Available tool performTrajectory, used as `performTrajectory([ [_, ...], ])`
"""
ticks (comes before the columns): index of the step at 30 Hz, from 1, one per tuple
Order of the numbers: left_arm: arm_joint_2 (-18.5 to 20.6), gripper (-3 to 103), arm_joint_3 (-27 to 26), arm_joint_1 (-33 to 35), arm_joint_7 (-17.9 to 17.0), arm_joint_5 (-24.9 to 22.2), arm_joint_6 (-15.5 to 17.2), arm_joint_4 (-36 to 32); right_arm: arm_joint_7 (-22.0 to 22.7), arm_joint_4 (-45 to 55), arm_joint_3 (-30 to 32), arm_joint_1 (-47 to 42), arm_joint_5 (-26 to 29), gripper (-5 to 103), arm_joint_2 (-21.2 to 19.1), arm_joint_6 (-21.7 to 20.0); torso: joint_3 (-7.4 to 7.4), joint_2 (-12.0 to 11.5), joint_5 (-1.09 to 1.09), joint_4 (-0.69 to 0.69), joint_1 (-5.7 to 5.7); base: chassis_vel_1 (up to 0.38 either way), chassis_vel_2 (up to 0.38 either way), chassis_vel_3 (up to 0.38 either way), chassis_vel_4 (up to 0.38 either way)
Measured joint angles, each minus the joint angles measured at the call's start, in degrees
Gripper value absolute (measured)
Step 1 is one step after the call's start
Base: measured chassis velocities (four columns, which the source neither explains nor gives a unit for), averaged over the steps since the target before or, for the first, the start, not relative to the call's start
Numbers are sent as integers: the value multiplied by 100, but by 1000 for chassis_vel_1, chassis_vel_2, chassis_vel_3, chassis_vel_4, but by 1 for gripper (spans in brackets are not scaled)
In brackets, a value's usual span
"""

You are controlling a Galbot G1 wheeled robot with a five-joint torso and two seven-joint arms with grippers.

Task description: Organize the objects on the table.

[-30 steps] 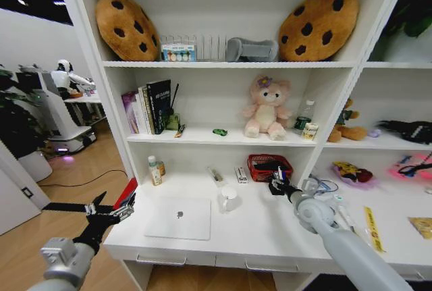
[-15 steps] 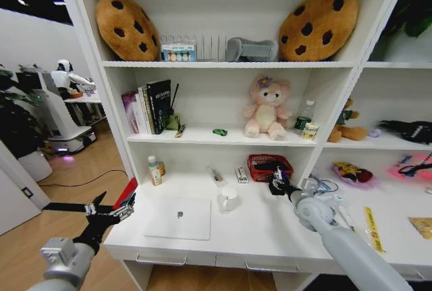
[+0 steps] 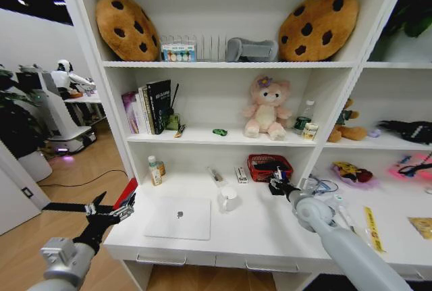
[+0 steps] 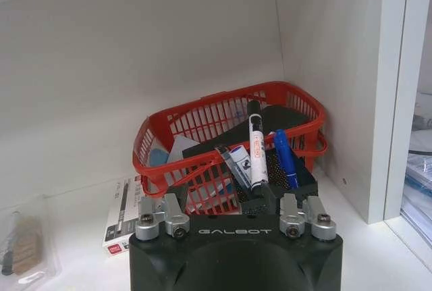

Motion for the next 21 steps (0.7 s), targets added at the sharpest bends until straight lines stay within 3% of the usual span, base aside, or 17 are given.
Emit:
performTrajectory([
  [21, 0, 100, 0, 0, 0, 0, 0, 0, -98, -23, -55, 21, -29, 61, 55, 47, 0, 0, 0, 0, 0, 0, 0, 0, 0],
])
